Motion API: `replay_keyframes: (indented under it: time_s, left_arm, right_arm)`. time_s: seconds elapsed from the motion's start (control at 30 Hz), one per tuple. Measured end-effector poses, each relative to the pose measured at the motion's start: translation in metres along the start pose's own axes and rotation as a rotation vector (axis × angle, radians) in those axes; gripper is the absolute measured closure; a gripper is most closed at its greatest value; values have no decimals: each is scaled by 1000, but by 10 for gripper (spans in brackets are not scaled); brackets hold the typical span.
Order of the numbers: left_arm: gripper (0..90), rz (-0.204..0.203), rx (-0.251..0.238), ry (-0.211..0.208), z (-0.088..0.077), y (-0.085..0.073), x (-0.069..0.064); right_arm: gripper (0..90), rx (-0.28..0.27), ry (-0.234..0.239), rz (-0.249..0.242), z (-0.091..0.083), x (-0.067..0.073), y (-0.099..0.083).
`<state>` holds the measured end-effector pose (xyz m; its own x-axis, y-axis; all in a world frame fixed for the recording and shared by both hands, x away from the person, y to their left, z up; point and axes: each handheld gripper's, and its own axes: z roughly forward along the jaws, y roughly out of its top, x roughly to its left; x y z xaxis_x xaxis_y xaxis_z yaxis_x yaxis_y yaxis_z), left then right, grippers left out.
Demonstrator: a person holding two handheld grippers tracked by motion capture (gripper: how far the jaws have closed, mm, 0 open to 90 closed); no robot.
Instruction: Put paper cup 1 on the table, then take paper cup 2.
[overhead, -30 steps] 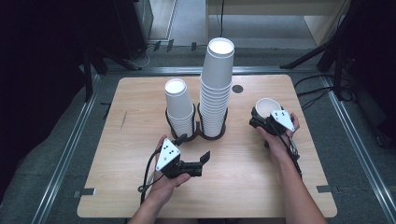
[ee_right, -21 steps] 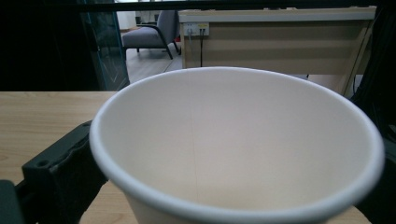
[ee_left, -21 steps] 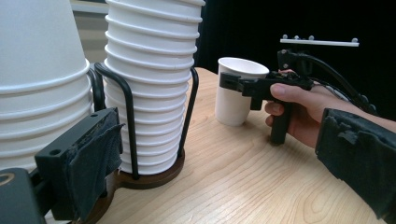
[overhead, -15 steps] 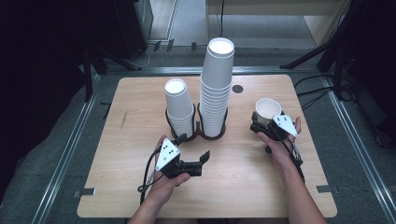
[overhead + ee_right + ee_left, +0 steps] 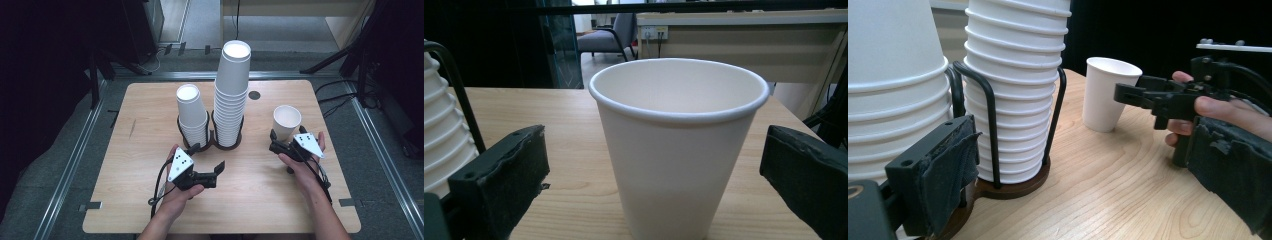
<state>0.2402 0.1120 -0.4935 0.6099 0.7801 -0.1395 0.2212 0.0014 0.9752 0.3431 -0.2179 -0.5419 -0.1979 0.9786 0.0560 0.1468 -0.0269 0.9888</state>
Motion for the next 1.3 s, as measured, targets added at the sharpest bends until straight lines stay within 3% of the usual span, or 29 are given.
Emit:
replay_keyframes:
  time_s: [0.27, 0.53, 0.63, 0.8, 1.07, 1.3]
  left_arm:
    - [10, 3, -5, 13, 1, 0, 0]
    - [10, 10, 0, 30, 5, 4, -1]
    - [10, 11, 27, 75, 9, 6, -1]
    - [10, 11, 33, 111, 15, 10, -1]
    - [10, 10, 34, 126, 26, 21, -2]
    - [10, 14, 26, 146, 41, 33, -1]
  right_arm:
    - [0, -11, 10, -11, -22, -1, 9]
    - [0, -52, 44, -27, -41, 3, 30]
    - [0, -69, 64, -38, -45, 8, 42]
    - [0, -125, 106, -13, -52, 18, 68]
    - [0, -161, 157, -2, -58, 36, 107]
    - [0, -183, 215, 4, -52, 49, 132]
